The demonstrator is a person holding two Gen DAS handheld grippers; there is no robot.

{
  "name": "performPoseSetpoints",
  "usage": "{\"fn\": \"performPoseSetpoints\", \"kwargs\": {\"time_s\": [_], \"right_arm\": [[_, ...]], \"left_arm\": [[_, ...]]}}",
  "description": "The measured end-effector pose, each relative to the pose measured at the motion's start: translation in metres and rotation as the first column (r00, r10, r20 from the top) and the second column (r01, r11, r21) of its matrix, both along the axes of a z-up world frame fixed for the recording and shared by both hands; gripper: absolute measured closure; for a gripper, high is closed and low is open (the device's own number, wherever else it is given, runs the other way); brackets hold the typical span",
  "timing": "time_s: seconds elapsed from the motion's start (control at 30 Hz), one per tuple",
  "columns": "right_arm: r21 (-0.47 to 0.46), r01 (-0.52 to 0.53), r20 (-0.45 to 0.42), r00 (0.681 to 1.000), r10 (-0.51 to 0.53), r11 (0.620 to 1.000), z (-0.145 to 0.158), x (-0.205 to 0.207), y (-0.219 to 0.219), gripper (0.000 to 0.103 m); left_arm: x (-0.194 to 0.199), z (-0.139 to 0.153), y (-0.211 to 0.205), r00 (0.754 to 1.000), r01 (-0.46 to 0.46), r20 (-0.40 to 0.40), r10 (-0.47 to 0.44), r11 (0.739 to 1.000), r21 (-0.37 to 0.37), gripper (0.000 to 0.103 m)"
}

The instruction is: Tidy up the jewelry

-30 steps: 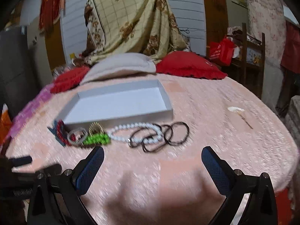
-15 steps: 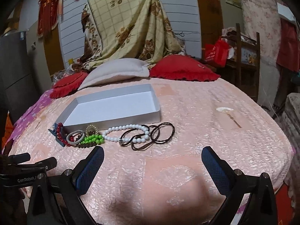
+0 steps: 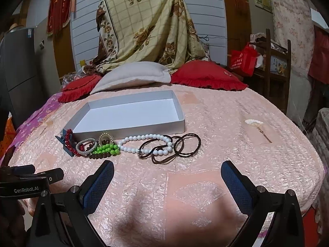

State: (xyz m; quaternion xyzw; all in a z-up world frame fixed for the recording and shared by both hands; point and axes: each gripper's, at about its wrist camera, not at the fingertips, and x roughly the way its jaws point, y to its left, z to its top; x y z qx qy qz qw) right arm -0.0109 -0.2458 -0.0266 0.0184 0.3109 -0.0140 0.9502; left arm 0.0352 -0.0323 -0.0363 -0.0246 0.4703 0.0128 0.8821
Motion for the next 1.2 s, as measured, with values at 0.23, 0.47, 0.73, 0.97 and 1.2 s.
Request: {"fn": "performPoseSetpoints", "kwargs": {"time_s": [0.23,0.47,0.73,0.97,1.2], "right_arm": [[0.006,0.0,0.001,1.0,0.0,1.0,0.001,0.002,0.004,0.0],[0.012,0.004,0.0,1.0,-0.004,1.0,0.0,-0.001,0.002,0.0],[0.009,0.0,0.002,1.0,0.0,1.0,0.002,-0.003,0.0,0.0],[0.019,0.024,-0.015,1.0,-0.024,1.0,-0.001,-0.003,-0.006,0.0],[0.071,0.024,-0.037,0.999,-0.021,0.997,-0.003,-0.001,-0.02,0.0]], "left_arm": [[0.0,0.0,0.002,1.0,-0.001,0.001,0.001,1.0,-0.005,0.002],[0.0,0.001,0.003,1.0,-0.007,0.008,0.007,1.0,0.006,0.002],[0.001,0.001,0.002,1.0,-0.013,0.009,0.013,1.0,0.024,0.002],[0.001,0.0,0.003,1.0,-0.014,0.006,0.014,1.0,0.017,0.002],[0.01,0.003,0.022,0.998,0.055,0.035,-0.052,0.993,-0.105,0.002]]}}
